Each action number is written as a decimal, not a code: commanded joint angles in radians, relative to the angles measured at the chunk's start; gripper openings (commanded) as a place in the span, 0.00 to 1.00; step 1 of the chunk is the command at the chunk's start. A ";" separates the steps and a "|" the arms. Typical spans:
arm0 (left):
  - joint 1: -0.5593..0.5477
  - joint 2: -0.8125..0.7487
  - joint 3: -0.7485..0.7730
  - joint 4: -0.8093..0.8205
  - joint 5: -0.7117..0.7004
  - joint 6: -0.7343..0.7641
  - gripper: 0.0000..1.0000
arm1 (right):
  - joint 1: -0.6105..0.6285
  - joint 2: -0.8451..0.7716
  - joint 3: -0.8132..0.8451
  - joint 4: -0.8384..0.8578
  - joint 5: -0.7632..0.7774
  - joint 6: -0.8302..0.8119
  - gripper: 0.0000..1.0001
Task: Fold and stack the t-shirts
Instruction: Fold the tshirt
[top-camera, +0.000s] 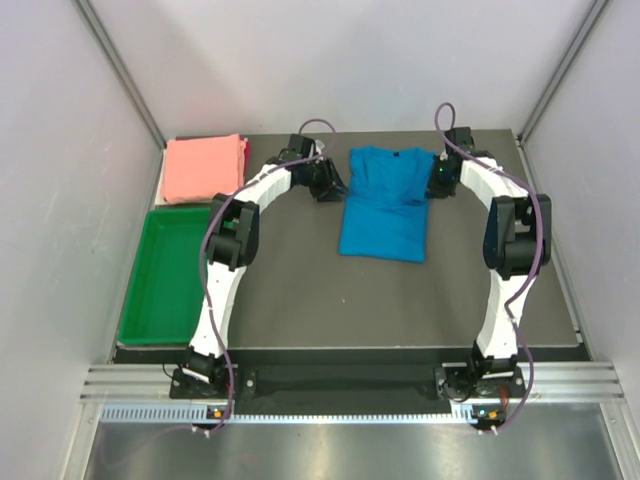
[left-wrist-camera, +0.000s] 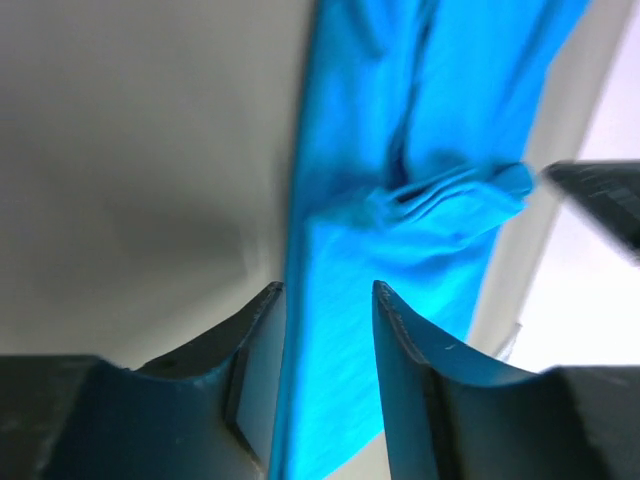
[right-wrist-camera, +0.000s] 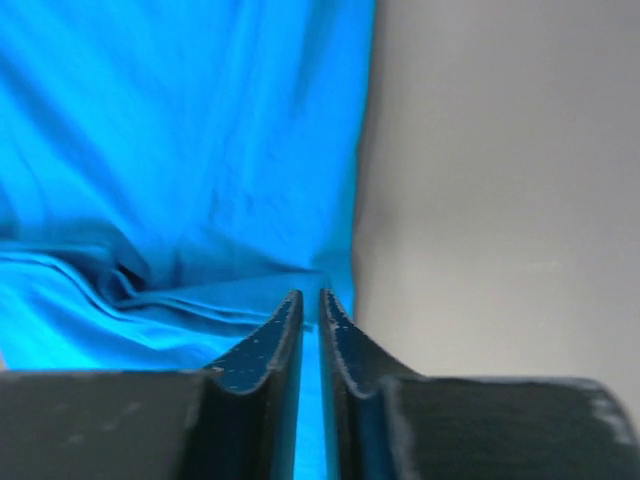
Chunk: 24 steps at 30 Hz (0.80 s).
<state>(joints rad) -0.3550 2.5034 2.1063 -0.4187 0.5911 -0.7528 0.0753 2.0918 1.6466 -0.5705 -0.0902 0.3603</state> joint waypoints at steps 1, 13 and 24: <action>0.016 -0.155 -0.067 -0.035 -0.071 0.101 0.45 | -0.016 0.016 0.081 -0.014 0.017 0.032 0.14; -0.027 -0.396 -0.526 0.089 0.041 0.190 0.50 | -0.026 -0.268 -0.261 0.009 -0.233 -0.050 0.50; -0.111 -0.362 -0.591 0.064 -0.083 0.283 0.47 | -0.031 -0.421 -0.616 0.143 -0.338 -0.119 0.44</action>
<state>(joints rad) -0.4583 2.1429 1.5238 -0.3958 0.5396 -0.5220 0.0574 1.7092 1.0702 -0.5064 -0.3771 0.2802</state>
